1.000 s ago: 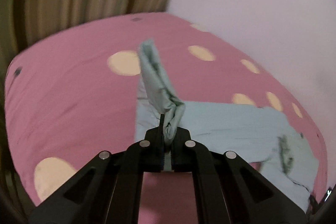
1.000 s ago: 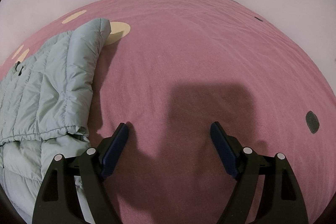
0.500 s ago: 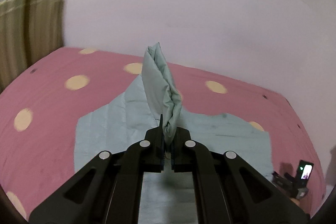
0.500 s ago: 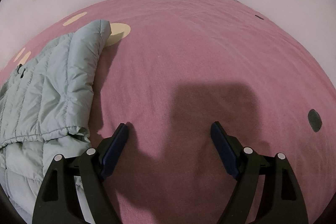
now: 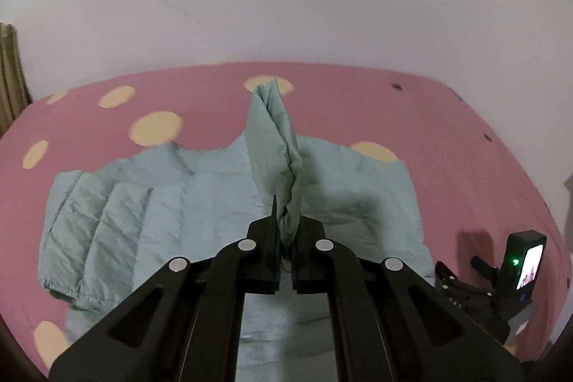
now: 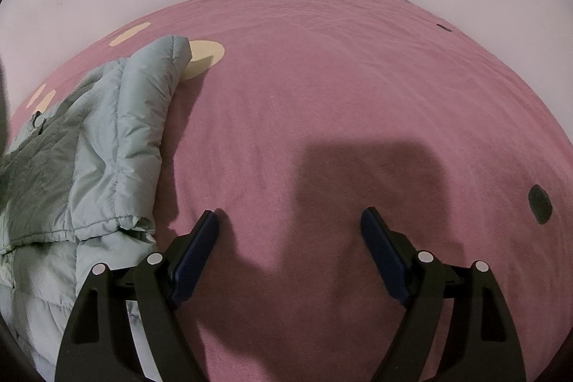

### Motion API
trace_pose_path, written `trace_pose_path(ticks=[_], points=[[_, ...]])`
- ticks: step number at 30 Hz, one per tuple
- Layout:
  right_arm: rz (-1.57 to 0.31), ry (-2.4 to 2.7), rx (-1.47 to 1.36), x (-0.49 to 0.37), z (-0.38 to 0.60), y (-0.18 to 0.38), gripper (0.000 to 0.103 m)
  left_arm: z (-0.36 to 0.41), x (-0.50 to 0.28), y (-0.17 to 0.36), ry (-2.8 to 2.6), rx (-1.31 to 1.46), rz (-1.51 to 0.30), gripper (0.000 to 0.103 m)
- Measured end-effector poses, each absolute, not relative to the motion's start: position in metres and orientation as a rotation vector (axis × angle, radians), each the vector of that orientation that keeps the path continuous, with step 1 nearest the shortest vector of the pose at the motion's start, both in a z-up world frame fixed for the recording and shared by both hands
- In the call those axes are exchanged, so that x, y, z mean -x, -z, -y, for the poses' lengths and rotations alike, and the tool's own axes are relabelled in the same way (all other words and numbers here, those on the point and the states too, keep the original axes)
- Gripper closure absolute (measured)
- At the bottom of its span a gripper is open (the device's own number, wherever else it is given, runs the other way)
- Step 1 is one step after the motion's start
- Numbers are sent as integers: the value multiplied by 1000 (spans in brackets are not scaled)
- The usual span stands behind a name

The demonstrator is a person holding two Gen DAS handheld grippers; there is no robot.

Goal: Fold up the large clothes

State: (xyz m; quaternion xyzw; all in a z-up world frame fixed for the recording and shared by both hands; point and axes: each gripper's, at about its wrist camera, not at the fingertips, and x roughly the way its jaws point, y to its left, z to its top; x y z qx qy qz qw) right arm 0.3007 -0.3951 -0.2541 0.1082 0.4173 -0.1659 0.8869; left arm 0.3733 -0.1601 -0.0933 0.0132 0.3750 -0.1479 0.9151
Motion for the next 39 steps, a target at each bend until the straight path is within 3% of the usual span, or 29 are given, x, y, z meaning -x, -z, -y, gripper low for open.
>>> trace_pose_path(ticks=[9,21,23,25,28,34,39], points=[[-866,340,-231,-301,395,255,21,221,-373,146,333,-98,-846,100],[-867,343,-228,-301,394,255,20,240,-374,188,312,-160,-898,97],[-867,343,-227,-301,394,255,21,241,-370,186,318,-169,-893,86],[-867,344,-226,-301,394,255,21,236,-363,177,334,-158,-883,66],[-868,344,-225,-301,393,255,21,220,-350,157,335,-146,-853,49],[-866,346,-224,-300,394,255,21,128,-318,121,223,-87,-780,37],[-858,357,-233,-295,395,238,21,21,-304,120,-17,-76,-739,35]])
